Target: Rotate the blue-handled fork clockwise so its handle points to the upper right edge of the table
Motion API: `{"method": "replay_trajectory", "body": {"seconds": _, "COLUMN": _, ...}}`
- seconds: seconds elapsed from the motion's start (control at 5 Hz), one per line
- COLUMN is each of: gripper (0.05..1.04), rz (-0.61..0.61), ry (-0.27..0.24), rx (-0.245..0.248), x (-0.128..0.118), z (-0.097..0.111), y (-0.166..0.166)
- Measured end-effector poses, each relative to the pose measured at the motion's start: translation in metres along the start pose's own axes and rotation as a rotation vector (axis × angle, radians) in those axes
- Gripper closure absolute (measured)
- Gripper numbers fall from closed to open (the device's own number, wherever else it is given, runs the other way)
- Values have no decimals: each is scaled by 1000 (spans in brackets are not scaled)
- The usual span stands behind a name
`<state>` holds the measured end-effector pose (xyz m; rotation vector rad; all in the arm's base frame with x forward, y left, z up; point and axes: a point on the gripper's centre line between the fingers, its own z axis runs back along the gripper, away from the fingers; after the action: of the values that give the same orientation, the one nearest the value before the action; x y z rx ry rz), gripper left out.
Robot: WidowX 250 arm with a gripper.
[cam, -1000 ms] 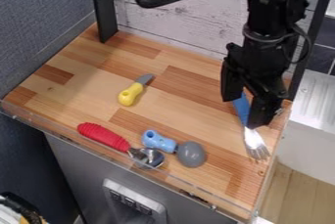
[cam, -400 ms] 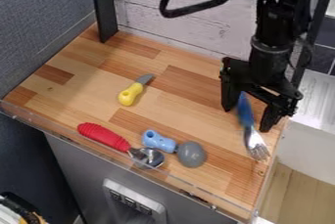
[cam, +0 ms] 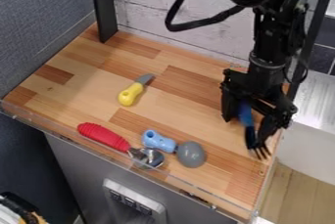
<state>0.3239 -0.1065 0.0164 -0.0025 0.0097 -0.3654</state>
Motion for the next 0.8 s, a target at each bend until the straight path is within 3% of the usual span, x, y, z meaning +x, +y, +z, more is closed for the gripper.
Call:
{"method": "replay_trajectory", "body": {"seconds": 0.4, "gripper": 131, "rz": -235, "ry": -16, "rx": -11, "x": 2, "z": -8, "y": 1}}
{"method": "replay_trajectory", "body": {"seconds": 0.6, "gripper": 377, "rz": -265, "ry": -23, "rx": -12, "x": 4, "z": -8, "y": 1}}
{"method": "replay_trajectory", "body": {"seconds": 0.8, "gripper": 556, "rz": -197, "ry": -34, "rx": -9, "x": 10, "z": -6, "y": 1}}
